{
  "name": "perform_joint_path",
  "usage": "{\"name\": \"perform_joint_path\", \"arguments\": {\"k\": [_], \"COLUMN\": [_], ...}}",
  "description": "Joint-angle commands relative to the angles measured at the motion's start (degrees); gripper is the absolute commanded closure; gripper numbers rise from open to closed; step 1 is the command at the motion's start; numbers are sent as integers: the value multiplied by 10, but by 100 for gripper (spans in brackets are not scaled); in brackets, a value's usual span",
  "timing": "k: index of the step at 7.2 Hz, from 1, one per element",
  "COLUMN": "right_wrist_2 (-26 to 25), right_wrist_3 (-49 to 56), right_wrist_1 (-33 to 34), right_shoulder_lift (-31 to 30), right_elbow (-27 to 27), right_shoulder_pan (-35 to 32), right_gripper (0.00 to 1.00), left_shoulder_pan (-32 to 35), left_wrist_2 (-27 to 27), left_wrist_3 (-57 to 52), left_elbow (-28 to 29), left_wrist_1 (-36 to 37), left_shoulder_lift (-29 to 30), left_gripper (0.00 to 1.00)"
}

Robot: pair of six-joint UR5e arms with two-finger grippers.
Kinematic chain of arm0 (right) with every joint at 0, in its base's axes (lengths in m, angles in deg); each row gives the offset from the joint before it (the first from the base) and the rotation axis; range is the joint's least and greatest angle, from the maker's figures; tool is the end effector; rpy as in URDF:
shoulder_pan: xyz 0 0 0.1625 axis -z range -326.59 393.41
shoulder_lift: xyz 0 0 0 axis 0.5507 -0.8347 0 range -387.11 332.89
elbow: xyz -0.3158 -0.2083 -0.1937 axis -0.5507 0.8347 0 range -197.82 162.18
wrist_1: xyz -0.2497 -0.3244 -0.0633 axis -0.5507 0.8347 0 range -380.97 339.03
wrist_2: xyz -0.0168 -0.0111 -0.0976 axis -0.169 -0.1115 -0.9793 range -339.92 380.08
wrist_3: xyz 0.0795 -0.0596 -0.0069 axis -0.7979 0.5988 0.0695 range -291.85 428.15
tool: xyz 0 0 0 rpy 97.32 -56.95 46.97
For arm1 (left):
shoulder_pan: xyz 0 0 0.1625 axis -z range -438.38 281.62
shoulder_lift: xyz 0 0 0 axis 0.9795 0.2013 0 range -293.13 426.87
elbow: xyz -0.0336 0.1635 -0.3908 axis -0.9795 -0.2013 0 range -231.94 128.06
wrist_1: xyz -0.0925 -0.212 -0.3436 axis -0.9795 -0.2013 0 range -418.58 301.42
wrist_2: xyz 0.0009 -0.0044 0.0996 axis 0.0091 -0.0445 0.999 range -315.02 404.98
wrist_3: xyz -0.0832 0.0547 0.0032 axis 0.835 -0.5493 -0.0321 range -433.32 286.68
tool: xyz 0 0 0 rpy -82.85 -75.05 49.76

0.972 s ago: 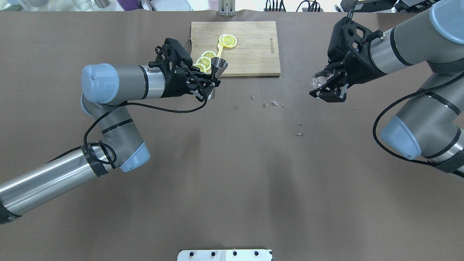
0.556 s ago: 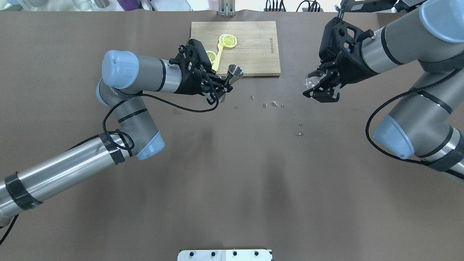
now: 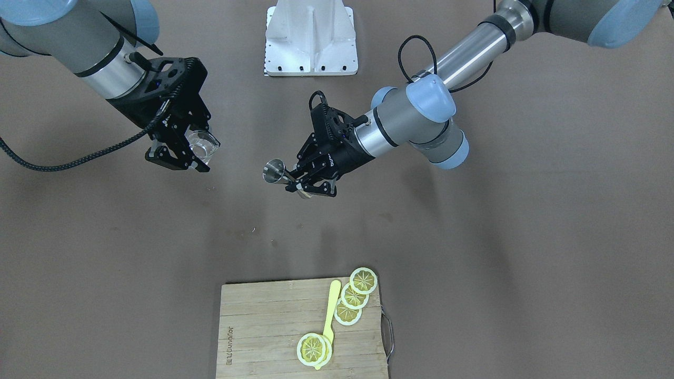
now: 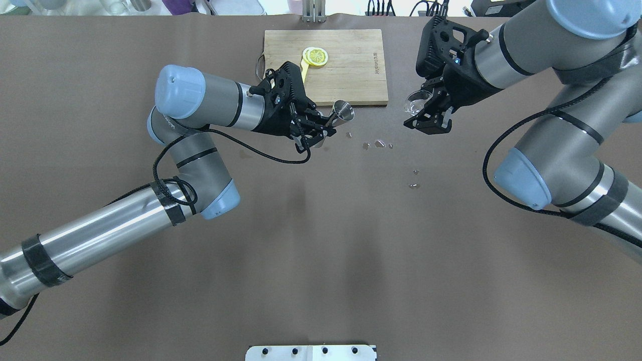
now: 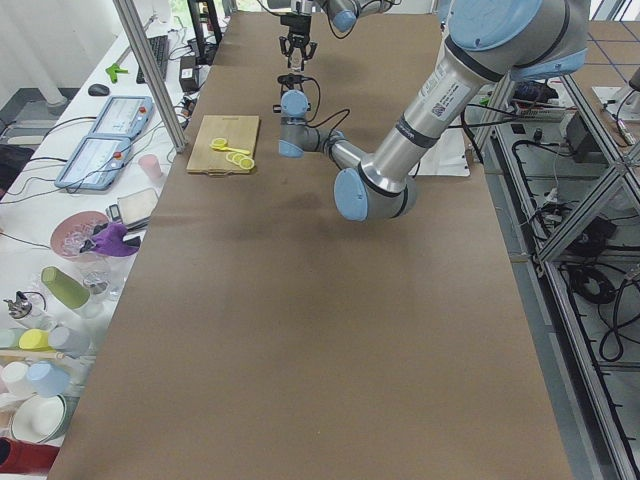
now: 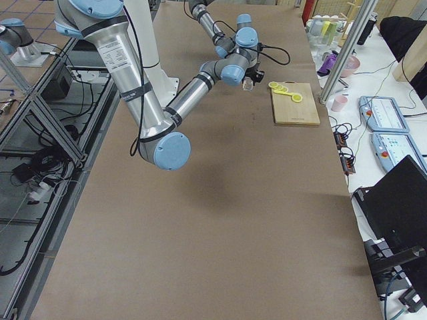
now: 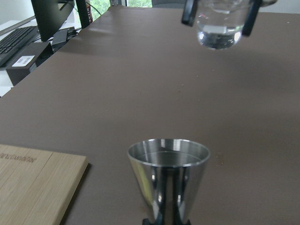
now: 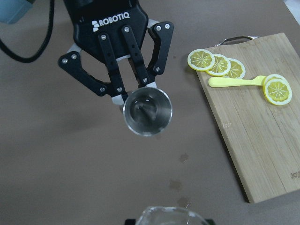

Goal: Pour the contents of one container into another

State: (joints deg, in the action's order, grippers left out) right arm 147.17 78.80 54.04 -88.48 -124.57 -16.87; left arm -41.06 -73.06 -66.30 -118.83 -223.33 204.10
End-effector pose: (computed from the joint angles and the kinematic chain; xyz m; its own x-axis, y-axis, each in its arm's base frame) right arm -0.3255 -0.5064 0.2091 0.2155 -0.9675 0.1324 0.3620 0.2051 0.9094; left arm 0.5372 -0.5184 0.1788 0.1496 0.9875 -0.0489 0.1421 0.0274 0.9895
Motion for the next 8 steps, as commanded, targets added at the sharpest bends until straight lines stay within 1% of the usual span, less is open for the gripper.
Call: {"name": "perform_joint_path", "arguments": {"k": [1,2,4,5,7,8], "right_wrist_2": [-1,-1,-1,-1,-3,-3], "right_wrist_3": [1,1,5,8,32,32], "right_wrist_1": [6,26,44,64,119,122], "right_shoulder_lift": [19,36,40,42,64,64], "right_elbow": [17,26,24,20,17,15], "right_shoulder_pan": [5,5,5,5,8,12], "right_gripper": [100,100,100,100,100,100], "left_shoulder_pan": [-13,-16,-19,-19,-19,-19], "left_wrist_2": [-7,-10,-12,-12,-12,-11], "left_wrist_3": [-23,-23,-23,-23,-23,-22], "left_elbow": [2,4,5,5,5,5], "left_wrist_1": [-13,-17,-18,-18,-17,-18], "left_shoulder_lift": [8,7,8,7,7,6], "left_gripper": [100,100,100,100,100,100]}}
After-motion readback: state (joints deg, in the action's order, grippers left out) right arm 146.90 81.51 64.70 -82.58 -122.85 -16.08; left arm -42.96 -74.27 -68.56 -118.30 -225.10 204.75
